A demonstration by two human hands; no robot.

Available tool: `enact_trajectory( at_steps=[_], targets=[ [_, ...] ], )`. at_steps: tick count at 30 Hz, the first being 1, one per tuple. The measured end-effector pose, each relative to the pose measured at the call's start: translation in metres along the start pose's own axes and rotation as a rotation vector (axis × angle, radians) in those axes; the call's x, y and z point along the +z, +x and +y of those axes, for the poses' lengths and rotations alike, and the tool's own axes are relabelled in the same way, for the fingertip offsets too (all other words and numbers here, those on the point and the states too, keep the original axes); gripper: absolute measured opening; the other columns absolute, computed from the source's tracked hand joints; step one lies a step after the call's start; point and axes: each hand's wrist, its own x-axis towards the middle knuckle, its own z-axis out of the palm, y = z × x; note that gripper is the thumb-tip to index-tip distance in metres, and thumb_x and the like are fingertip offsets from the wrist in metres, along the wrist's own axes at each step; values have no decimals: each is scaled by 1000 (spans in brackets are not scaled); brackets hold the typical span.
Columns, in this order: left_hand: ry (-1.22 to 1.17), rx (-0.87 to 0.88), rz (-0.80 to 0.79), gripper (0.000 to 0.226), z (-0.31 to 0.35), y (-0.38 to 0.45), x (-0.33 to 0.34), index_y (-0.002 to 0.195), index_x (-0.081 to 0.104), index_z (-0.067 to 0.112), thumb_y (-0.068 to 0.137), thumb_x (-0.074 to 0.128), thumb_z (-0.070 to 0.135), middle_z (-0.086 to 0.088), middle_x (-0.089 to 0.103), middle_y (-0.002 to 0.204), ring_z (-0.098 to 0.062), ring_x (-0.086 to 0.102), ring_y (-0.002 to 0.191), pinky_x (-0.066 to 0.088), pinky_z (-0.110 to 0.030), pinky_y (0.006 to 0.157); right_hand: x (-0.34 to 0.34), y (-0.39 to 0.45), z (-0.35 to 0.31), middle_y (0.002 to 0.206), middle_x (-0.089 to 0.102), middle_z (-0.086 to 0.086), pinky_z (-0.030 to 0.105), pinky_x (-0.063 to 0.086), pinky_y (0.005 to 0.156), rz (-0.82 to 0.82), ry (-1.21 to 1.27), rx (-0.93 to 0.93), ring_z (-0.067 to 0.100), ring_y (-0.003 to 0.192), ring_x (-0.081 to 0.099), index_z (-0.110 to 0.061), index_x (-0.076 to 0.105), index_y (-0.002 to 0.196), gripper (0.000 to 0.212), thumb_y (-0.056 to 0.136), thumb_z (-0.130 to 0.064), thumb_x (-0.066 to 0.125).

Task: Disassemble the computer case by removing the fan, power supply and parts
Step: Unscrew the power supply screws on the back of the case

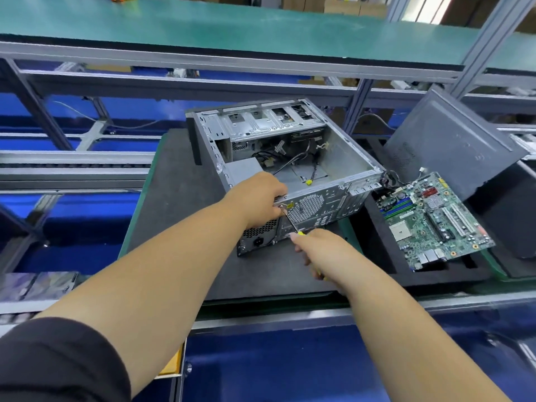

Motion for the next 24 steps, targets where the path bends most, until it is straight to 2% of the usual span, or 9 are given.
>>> enact_trajectory(
  at_steps=[2, 4, 9, 12, 14, 17, 19, 21, 24],
  targets=[
    [-6, -8, -3, 34, 0, -1, 0, 73, 45, 17, 87, 67, 39, -1, 48, 83, -21, 45, 86, 46, -41, 75, -11, -2, 7, 72, 61, 7, 22, 37, 45, -176, 462, 104, 12, 43, 44, -8, 71, 75, 38, 97, -35, 57],
    [-4, -12, -10, 35, 2, -1, 0, 74, 45, 15, 86, 67, 39, -1, 47, 83, -22, 46, 85, 47, -41, 75, -19, -1, 14, 72, 65, 8, 19, 40, 45, -289, 739, 148, 9, 43, 44, -4, 73, 73, 37, 97, -26, 57],
    [5, -24, -23, 35, 3, 0, -2, 75, 43, 17, 87, 67, 39, -2, 49, 86, -24, 48, 87, 46, -40, 74, -11, -3, 22, 56, 48, 2, 18, 25, 33, -500, 919, 184, 6, 31, 26, -10, 54, 83, 29, 102, -29, 43],
    [18, -32, -33, 34, 4, 0, -2, 74, 43, 18, 87, 67, 38, -3, 50, 87, -25, 49, 88, 46, -41, 74, -4, -4, 22, 51, 38, 0, 18, 19, 33, -493, 960, 163, 7, 31, 21, -11, 50, 84, 28, 104, -27, 39],
    [18, -38, -35, 35, 5, -1, -2, 73, 42, 18, 87, 67, 38, -3, 49, 86, -25, 49, 87, 47, -42, 74, -1, -4, 20, 53, 40, 1, 18, 20, 38, -334, 738, 82, 9, 33, 24, -12, 49, 84, 28, 105, -26, 38],
    [15, -34, -23, 34, 4, -1, -2, 73, 43, 16, 86, 68, 36, -2, 49, 84, -24, 48, 85, 46, -40, 72, 2, -11, 15, 75, 51, 2, 30, 30, 52, 53, -164, -150, 21, 61, 48, -15, 47, 91, 21, 104, -29, 39],
    [7, -26, -17, 38, 4, -1, -1, 68, 39, 19, 86, 68, 35, -1, 46, 81, -23, 47, 83, 45, -39, 70, 11, -14, 15, 91, 59, 4, 33, 32, 59, 236, -565, -247, 28, 81, 57, -15, 44, 105, 18, 104, -31, 38],
    [8, -19, -17, 42, 3, 0, -1, 65, 33, 23, 86, 68, 34, 2, 44, 78, -22, 45, 81, 46, -40, 71, 21, -16, 15, 98, 63, 4, 33, 32, 57, 337, -676, -276, 29, 81, 57, -15, 40, 113, 19, 105, -32, 36],
    [-4, -18, -7, 40, 2, -2, -2, 65, 35, 23, 86, 68, 33, 2, 43, 77, -21, 44, 79, 46, -40, 71, 25, -14, 15, 95, 59, 2, 34, 31, 59, 389, -617, -279, 26, 77, 46, -17, 41, 104, 15, 104, -32, 39]
  ],
)
